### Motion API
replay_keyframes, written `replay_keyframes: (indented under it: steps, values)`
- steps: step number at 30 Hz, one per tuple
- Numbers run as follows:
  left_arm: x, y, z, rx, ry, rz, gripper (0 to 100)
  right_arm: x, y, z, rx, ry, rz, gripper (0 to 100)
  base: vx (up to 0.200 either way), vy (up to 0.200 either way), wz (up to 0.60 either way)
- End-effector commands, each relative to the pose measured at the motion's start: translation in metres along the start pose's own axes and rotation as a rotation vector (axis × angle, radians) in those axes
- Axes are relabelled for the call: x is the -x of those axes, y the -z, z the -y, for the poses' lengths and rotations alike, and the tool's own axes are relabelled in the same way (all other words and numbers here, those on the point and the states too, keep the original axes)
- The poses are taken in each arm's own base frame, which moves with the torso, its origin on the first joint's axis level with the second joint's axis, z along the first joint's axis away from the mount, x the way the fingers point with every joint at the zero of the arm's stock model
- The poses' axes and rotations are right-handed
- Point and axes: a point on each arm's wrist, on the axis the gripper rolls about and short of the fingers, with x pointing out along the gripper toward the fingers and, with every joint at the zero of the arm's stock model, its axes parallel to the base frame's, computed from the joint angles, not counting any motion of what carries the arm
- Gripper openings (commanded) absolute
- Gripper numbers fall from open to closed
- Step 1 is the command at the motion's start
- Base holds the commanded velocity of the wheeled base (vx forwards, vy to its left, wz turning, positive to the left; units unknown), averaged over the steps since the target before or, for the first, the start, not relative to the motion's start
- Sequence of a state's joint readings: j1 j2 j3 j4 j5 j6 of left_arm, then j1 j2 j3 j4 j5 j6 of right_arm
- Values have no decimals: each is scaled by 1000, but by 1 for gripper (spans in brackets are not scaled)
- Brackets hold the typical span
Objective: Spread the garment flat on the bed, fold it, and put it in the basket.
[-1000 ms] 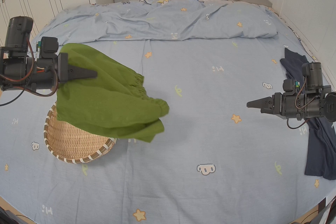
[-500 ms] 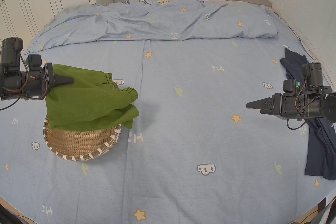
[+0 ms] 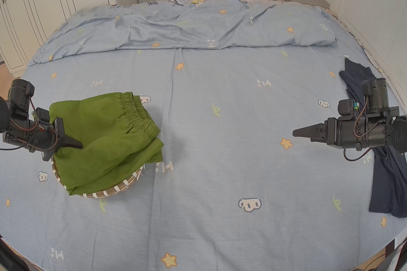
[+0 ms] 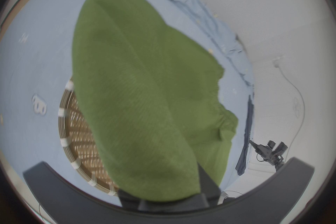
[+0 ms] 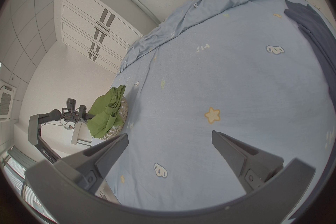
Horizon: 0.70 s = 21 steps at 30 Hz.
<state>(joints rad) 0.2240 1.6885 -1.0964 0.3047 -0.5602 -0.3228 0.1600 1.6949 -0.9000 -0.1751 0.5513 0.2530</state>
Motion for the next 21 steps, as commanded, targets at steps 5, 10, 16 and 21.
replay_keyframes:
  steps: [5, 10, 16, 21]
  values:
    - [-47, -13, -20, 88, -153, -174, 0, -6, 7, -7, 20, 5, -6, 100, 0, 0, 0]
    - [-73, -16, -30, 98, -203, -215, 0, -6, 7, -7, 21, 4, -4, 100, 0, 0, 0]
    - [-91, -17, -38, 106, -237, -249, 0, -5, 6, -7, 22, 4, -3, 100, 0, 0, 0]
    - [-88, -17, -33, 95, -233, -243, 0, -5, 6, -7, 21, 7, -2, 100, 0, 0, 0]
